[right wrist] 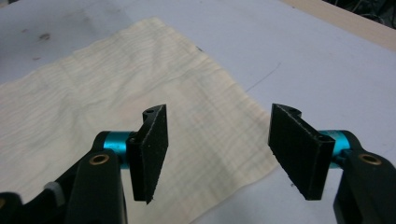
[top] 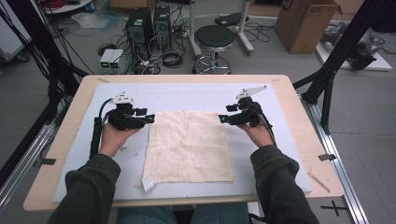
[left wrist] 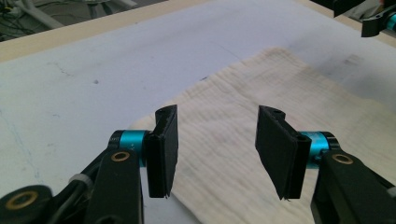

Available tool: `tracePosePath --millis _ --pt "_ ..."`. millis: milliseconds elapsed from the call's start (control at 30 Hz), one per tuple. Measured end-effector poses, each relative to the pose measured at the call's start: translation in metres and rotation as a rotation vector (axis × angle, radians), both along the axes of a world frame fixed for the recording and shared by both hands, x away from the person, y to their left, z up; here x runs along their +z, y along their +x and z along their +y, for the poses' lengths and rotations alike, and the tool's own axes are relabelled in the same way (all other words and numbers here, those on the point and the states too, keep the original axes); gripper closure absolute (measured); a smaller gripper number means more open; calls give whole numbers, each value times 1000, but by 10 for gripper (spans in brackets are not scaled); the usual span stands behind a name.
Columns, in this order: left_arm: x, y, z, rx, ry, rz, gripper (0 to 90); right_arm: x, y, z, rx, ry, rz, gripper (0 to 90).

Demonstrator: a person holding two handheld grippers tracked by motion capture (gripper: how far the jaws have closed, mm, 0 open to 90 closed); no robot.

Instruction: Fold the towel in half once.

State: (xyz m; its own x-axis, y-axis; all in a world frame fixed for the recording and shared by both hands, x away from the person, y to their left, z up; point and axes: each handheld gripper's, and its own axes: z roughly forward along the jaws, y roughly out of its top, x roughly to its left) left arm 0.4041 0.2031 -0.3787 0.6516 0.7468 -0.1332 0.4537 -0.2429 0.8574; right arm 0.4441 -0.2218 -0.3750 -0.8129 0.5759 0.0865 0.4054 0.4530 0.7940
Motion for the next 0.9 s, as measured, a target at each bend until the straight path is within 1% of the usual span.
tracePosePath --millis 67,133,200,233,267,300,333,367,433,500,533,600,633,667,700,767,800,833,867,900 --pt "-2 7 -1 20 -1 -1 517 -2 6 0 -15 4 -1 419" --pt "-6 14 -2 42 -17 2 534 -7 12 0 -33 -5 -1 441" --pt "-12 19 -3 69 -21 16 539 -12 18 0 -53 -12 9 457" --pt "-16 22 -3 92 -23 31 532 -15 21 0 -66 -12 16 458" --pt "-20 25 -4 118 -30 47 494 -19 23 -1 -75 -5 26 458" --pt "-24 27 -5 125 -22 54 487 -22 26 -1 -88 3 39 459" --pt "-27 29 -7 135 -5 48 492 -26 29 -1 -101 7 50 462" --pt "-29 30 -9 143 7 40 500 -29 31 0 -105 -4 60 468" --pt "-34 34 -12 148 0 38 534 -35 34 3 -111 -29 65 486" --pt "-40 38 -15 150 11 45 564 -41 38 3 -125 -29 83 503" --pt "-44 40 -16 157 16 52 582 -44 40 2 -133 -28 92 512" --pt "-52 44 -17 186 23 82 579 -48 43 2 -154 -39 110 519" --pt "-55 45 -19 207 30 95 556 -51 44 1 -159 -38 115 518" --pt "-59 46 -20 217 38 102 535 -53 45 1 -173 -36 132 518" --pt "-62 47 -22 219 46 112 538 -55 45 1 -180 -38 142 518" --pt "-66 48 -25 230 61 112 555 -58 46 2 -185 -52 149 526" --pt "-67 48 -27 233 70 119 565 -59 46 3 -190 -56 149 533" --pt "-68 48 -28 242 83 110 581 -60 47 3 -197 -58 155 540" --pt "-67 48 -28 257 90 108 617 -61 48 2 -201 -60 157 545" --pt "-67 49 -27 267 86 113 654 -62 48 2 -209 -62 159 555"
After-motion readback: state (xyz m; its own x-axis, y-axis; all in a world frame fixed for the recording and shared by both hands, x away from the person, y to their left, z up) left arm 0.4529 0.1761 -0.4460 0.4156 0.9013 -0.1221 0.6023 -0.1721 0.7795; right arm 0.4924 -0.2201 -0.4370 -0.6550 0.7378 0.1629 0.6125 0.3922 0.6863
